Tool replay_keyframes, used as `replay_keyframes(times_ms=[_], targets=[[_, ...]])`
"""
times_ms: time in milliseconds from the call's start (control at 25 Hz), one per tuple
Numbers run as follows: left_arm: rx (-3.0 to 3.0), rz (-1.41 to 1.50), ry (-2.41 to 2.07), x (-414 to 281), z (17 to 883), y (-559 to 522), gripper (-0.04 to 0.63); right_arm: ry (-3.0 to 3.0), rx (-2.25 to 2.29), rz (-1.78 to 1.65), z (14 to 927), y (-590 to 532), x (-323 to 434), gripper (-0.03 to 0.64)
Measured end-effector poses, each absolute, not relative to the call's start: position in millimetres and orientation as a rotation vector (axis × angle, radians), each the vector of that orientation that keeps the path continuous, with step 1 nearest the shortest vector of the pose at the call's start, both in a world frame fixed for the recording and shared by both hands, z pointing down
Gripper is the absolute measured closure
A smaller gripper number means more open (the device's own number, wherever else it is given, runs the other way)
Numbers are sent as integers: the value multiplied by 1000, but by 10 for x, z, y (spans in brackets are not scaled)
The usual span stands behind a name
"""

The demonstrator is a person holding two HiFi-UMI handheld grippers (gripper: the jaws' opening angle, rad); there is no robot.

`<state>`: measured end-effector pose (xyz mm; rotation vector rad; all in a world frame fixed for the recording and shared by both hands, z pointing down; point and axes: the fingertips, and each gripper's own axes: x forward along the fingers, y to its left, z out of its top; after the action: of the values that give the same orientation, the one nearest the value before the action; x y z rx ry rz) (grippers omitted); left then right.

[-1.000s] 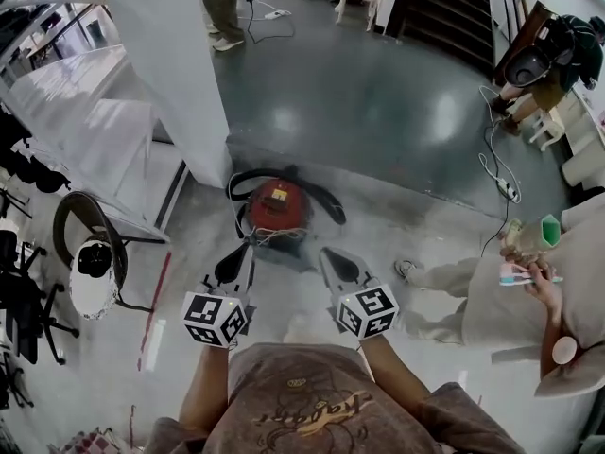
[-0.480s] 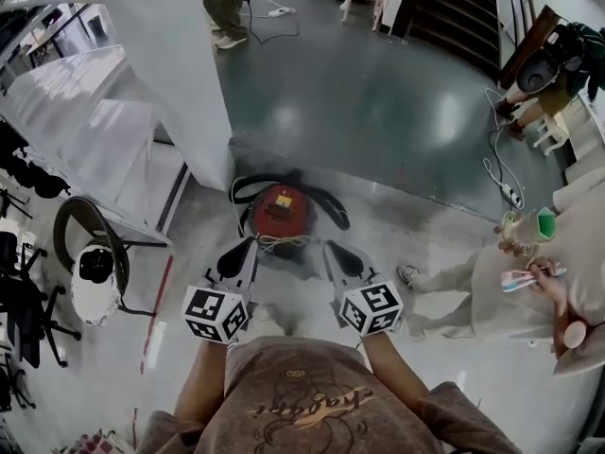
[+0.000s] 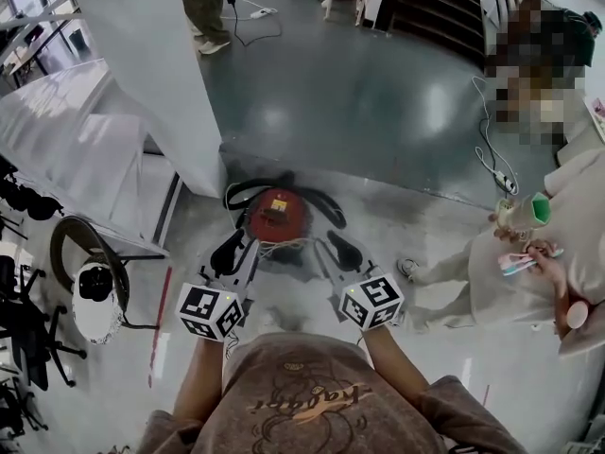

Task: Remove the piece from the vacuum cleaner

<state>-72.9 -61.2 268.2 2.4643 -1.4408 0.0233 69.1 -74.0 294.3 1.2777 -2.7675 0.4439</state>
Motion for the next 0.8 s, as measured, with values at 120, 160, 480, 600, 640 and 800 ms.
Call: replay_keyframes(times_ms=[120,160,480,600,640,800], targets=[[2487,-1,-1406,-712,2667,-649,386,-2783,1255,442,2931,-757,649,440],[2492,-13,-1397,-711,2657,-656,351,-2787,1250,442,2926,-755,636,414],[2505,8,-1355,-770,2753,-752,305,-2786,1234,444,2972,-832,578,397],[2512,49,-1334,-791,2857,-815,299,-2774,1213,441,3039,-898,558,396],[2514,60,-1323,-791,2890,-834,299,-2765,1208,443,3066,-919,556,396],[2497,105,-1272,-785,3120,-921,298,-2717,1193,475,3273,-997,559,393]])
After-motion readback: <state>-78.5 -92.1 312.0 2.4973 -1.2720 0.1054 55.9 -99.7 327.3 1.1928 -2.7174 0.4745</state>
